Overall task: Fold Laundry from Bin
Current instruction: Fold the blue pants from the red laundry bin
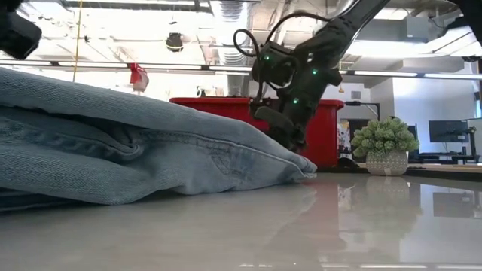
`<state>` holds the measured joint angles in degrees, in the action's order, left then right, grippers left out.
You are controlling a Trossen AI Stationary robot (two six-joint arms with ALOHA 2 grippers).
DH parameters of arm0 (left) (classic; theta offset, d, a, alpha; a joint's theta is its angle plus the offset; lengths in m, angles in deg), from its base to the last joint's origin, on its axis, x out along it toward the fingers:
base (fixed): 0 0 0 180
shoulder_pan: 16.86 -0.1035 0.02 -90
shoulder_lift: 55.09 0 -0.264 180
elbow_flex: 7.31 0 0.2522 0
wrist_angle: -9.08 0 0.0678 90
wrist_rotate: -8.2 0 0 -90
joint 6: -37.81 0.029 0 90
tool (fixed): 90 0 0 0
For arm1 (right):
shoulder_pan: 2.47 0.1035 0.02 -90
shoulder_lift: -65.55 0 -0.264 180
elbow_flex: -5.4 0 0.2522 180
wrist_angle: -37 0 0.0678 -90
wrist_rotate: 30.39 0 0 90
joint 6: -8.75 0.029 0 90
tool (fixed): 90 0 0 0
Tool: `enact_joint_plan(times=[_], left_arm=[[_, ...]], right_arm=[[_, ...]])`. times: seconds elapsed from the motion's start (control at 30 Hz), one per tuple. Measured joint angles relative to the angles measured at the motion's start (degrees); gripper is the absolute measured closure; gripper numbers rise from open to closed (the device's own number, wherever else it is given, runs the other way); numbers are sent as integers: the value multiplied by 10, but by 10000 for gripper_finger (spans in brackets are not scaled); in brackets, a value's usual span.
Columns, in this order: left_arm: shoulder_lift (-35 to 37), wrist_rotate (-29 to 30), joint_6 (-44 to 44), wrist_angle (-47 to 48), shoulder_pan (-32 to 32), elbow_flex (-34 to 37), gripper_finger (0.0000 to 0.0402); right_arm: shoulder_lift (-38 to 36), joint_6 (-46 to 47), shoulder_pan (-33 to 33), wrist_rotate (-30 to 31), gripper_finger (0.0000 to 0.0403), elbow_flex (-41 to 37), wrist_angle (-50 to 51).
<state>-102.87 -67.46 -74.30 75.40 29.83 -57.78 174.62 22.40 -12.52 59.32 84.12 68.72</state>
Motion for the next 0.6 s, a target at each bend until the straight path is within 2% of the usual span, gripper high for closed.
enact_joint_plan(times=[0.1, 0.37, 0.6], left_arm=[[9, 43, 0, 1, 0, 0, 166], [31, 48, 13, 36, 0, 0, 166], [32, 70, 31, 47, 0, 0, 166]], right_arm=[[-21, 0, 0, -5, 353, 0, 6], [-78, 0, -10, -2, 362, 53, 51], [-101, -14, -28, -1, 348, 105, 85]])
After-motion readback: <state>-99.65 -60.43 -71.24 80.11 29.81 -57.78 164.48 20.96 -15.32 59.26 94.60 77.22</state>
